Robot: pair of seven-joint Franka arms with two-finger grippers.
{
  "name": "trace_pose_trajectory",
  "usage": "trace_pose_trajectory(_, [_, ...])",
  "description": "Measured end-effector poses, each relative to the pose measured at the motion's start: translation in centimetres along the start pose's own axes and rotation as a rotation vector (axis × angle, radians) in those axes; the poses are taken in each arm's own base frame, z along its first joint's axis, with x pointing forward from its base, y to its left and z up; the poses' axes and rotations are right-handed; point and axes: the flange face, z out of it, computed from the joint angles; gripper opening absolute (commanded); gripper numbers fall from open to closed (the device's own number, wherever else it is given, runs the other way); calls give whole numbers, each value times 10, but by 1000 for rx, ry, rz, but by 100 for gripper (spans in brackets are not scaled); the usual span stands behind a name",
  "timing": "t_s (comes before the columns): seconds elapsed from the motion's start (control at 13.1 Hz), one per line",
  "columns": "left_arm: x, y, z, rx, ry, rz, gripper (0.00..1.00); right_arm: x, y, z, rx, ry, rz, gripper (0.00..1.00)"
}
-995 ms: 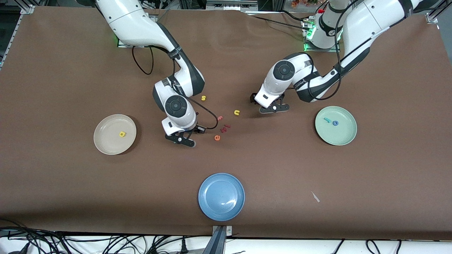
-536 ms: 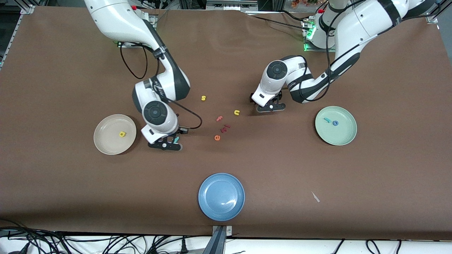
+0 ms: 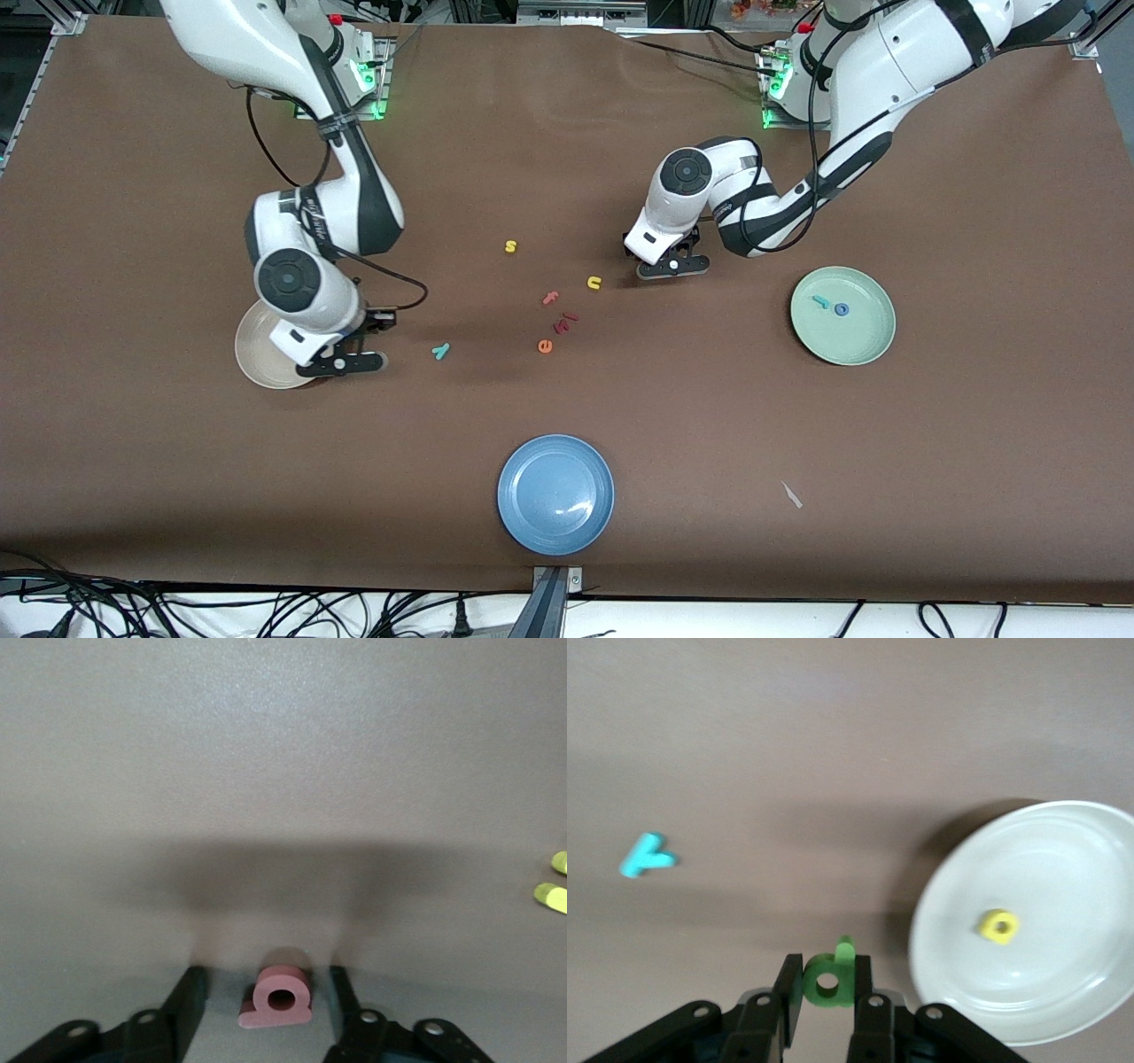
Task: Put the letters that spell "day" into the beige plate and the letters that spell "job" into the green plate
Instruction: 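Drop the green d on the beige plate while the left gripper grasps the pink letter, then drop the pink letter on the green plate while the right gripper grasps the cyan y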
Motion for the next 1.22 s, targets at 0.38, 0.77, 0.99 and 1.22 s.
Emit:
trace_pose_trajectory(0.38, [-2, 6, -3, -8, 6, -23, 26, -29, 80, 32, -19, 50, -135, 40])
trace_pose_trajectory(0.77, [-2, 6, -3, -8, 7, -25, 20, -31, 78, 36, 16, 56, -113, 100])
trace_pose_trajectory(0.99, [-2, 6, -3, -8, 7, -25, 20, -23, 39, 26, 65, 80, -1, 100])
trace_pose_trajectory(1.22, [6, 3, -5, -6, 12, -38, 20, -15, -31, 17, 99, 92, 160, 100])
